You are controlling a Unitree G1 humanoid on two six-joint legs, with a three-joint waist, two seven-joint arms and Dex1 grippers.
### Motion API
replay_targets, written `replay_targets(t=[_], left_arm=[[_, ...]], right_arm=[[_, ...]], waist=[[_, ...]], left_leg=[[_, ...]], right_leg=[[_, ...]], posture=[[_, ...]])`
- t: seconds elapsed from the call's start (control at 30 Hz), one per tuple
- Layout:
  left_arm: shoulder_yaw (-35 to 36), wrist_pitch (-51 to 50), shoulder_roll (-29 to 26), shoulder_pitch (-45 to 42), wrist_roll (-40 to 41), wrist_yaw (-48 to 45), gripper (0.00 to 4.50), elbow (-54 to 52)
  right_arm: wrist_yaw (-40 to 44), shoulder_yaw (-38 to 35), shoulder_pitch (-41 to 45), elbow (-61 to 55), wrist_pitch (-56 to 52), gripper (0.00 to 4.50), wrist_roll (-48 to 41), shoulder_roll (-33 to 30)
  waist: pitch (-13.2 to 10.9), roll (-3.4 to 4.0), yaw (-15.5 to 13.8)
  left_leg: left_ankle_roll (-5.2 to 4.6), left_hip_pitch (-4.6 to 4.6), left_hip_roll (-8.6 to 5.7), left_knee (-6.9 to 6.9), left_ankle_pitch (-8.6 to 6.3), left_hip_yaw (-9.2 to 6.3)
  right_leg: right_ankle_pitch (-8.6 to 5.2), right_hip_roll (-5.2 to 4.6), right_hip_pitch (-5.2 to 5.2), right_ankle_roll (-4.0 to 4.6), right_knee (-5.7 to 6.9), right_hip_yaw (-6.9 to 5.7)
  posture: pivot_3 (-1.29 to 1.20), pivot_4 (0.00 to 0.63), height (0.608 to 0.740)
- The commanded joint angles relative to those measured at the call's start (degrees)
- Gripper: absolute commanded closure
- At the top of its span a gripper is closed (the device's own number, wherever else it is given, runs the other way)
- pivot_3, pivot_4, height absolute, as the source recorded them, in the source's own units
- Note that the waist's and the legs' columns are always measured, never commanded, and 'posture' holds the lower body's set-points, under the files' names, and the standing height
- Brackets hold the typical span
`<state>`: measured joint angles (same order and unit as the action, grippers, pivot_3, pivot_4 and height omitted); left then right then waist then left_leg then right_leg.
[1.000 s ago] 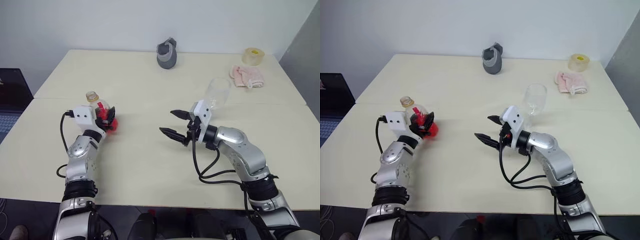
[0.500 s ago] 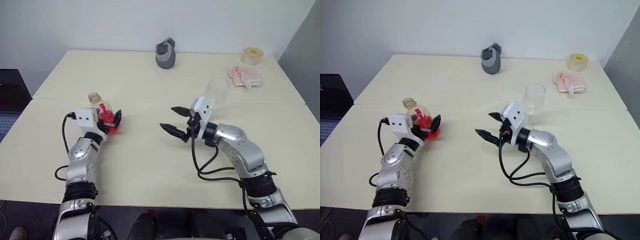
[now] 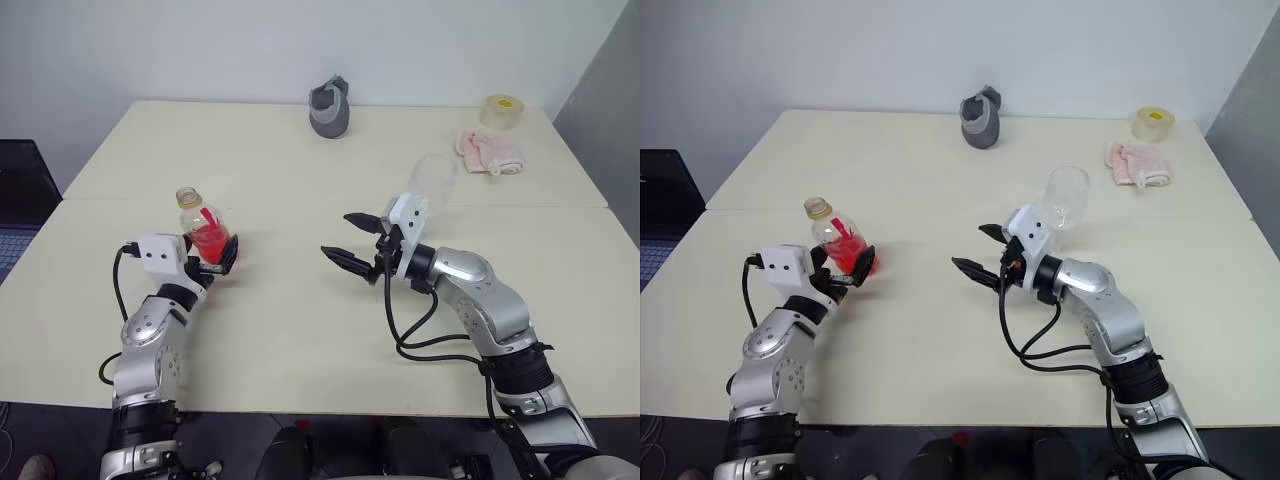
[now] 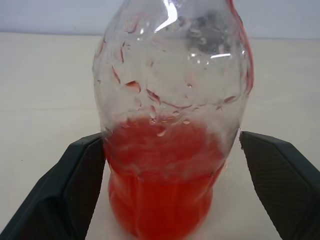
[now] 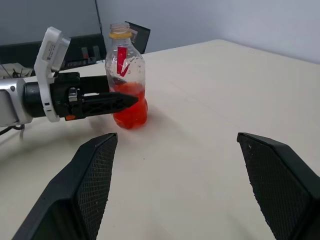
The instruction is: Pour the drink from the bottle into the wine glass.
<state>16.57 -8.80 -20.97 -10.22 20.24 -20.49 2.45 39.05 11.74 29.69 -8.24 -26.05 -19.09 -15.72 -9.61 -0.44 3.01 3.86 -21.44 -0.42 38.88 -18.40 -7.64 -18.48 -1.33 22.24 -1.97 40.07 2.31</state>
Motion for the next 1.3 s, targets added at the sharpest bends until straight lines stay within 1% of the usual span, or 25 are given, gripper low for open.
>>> replay_targets(t=[0.03, 0.2, 0.33, 0.47, 0.67, 0.73, 0.9, 0.97, 1.03, 1.17, 1.3], left_arm=[[1.9, -1.6, 0.0, 1.9, 1.3, 1.5, 0.03, -5.8], [2.6, -3.4, 0.1, 3.8, 1.8, 2.7, 0.03, -8.8], [4.1, -5.9, -0.3, 7.8, 3.1, 3.5, 0.03, -14.4], [4.8, -10.4, -1.5, 14.2, 5.8, 2.5, 0.03, -22.3], [3.7, -15.7, -3.4, 23.5, 9.1, -0.7, 0.03, -32.7], [3.0, -17.2, -4.1, 24.8, 10.3, -1.6, 0.03, -35.6], [-0.9, -19.6, -8.5, 24.1, 12.5, -7.6, 0.03, -39.6], [-2.6, -20.2, -10.0, 23.0, 13.4, -9.8, 0.03, -40.2], [-4.0, -20.4, -11.7, 21.7, 14.1, -12.3, 0.03, -40.3], [-5.0, -20.3, -13.8, 19.4, 14.9, -15.6, 0.03, -39.8], [-5.2, -20.2, -14.3, 18.0, 15.2, -16.9, 0.03, -39.5]], right_arm=[[0.5, -1.3, 0.0, 0.0, 1.2, 0.39, -0.4, 0.1], [0.8, -1.2, 0.0, 0.2, 1.2, 0.39, -0.5, 0.2], [1.0, -1.3, -0.4, -0.2, 1.2, 0.39, -0.5, -0.1], [0.9, -2.0, -2.3, -1.8, 0.6, 0.39, -0.6, -1.2], [-0.1, -3.4, -7.3, -5.5, -0.6, 0.39, -0.6, -3.8], [-0.8, -4.1, -9.0, -6.8, -1.0, 0.39, -0.3, -4.8], [-5.9, -6.3, -15.0, -8.8, -0.7, 0.39, 2.4, -6.5], [-8.6, -6.9, -17.0, -9.4, -0.2, 0.39, 3.9, -6.0], [-12.0, -7.3, -18.8, -10.0, 0.0, 0.39, 5.6, -4.9], [-19.4, -8.0, -19.7, -9.4, 0.8, 0.39, 10.1, -2.4], [-23.2, -8.9, -19.4, -7.4, 2.6, 0.39, 12.6, -0.8]], waist=[[0.0, 0.0, 0.0], [0.0, 0.0, -0.1], [0.0, 0.0, 0.0], [0.0, 0.0, -0.1], [0.0, 0.0, -0.4], [0.0, 0.0, -0.6], [0.0, 0.02, -1.3], [0.0, 0.05, -1.3], [0.0, 0.05, -1.2], [0.0, 0.07, -0.9], [-0.1, 0.08, -1.1]], left_leg=[[0.0, 0.01, 0.0, 0.0, 0.0, 0.01], [0.0, 0.02, 0.0, -0.01, 0.0, 0.01], [0.0, 0.02, 0.0, -0.02, 0.0, 0.05], [0.0, 0.01, 0.03, -0.06, -0.01, 0.04], [-0.04, 0.02, 0.03, -0.06, -0.02, 0.01], [-0.05, 0.04, 0.03, -0.06, -0.02, -0.02], [-0.1, 0.24, 0.03, -0.09, -0.01, -0.04], [-0.17, 0.58, 0.02, -0.18, -0.05, -0.01], [-0.23, 0.65, 0.01, -0.18, -0.09, 0.02], [-0.23, 0.72, 0.01, -0.19, -0.09, 0.11], [-0.09, 0.69, 0.02, -0.21, -0.01, 0.06]], right_leg=[[0.0, 0.0, 0.0, 0.0, 0.0, 0.01], [0.0, 0.0, -0.02, 0.0, 0.0, 0.0], [0.0, 0.0, -0.01, 0.0, -0.01, 0.05], [0.0, 0.0, -0.01, 0.0, -0.06, 0.05], [0.0, 0.0, -0.07, 0.0, -0.06, 0.13], [0.0, 0.0, -0.12, 0.0, -0.06, 0.15], [0.01, 0.05, -0.36, 0.02, -0.07, 0.1], [0.0, 0.06, -0.69, 0.03, -0.12, 0.11], [0.0, 0.12, -0.74, 0.02, -0.13, 0.09], [0.01, 0.22, -0.73, 0.03, -0.11, 0.1], [0.01, 0.25, -0.71, 0.05, -0.12, 0.12]], posture=[[0.0, 0.15, 0.74], [0.0, 0.15, 0.74], [0.0, 0.15, 0.74], [0.0, 0.15, 0.74], [0.0, 0.15, 0.74], [0.0, 0.15, 0.74], [0.0, 0.15, 0.74], [0.0, 0.15, 0.74], [0.0, 0.15, 0.74], [0.0, 0.15, 0.74], [0.0, 0.15, 0.74]])
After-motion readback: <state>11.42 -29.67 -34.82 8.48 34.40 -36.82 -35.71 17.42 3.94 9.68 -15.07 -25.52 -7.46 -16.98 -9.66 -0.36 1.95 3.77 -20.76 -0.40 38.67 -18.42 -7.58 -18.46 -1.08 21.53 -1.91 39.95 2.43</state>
